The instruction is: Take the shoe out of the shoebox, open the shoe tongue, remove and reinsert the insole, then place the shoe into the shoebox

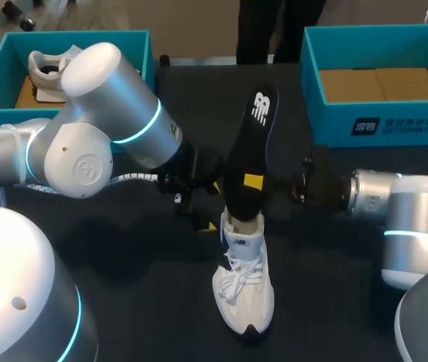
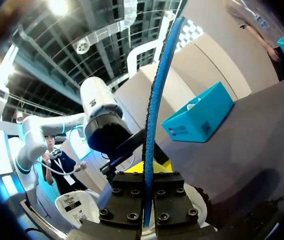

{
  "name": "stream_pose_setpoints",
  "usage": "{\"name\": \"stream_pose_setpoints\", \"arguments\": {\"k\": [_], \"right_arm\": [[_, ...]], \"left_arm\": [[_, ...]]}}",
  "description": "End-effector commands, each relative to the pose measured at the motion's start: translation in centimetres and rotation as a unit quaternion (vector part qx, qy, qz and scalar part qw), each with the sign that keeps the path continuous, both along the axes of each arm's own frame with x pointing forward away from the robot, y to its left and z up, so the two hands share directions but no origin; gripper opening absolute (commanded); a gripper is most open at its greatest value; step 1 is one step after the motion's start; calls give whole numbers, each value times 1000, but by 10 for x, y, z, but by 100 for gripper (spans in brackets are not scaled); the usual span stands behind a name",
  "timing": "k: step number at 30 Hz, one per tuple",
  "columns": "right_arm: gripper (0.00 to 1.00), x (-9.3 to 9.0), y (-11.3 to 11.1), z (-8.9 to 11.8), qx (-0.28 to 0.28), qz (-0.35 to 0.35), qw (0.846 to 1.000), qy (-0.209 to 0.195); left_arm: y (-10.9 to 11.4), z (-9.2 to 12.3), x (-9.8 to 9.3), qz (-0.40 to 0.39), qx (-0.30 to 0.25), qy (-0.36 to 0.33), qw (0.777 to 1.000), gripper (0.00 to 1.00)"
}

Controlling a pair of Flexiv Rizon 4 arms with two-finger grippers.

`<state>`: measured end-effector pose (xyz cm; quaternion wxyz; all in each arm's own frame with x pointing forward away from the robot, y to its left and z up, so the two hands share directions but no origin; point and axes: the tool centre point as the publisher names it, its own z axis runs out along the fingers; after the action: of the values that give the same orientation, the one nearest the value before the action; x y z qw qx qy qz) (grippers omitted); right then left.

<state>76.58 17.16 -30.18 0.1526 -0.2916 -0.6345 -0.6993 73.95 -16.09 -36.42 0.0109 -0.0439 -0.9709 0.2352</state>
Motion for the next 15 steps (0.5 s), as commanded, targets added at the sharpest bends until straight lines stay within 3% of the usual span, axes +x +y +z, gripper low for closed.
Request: {"name": "stream_pose_setpoints", "arguments": {"k": [1,15], "right_arm": [[0,-3,2,-3,1,-4,1000,-3],[0,-14,-2,-13,4,0,1000,-8]], "left_arm": [[0,-1,0,-1,-1,0,1000,100],[0,-1,0,-1,-1,0,1000,100]]}}
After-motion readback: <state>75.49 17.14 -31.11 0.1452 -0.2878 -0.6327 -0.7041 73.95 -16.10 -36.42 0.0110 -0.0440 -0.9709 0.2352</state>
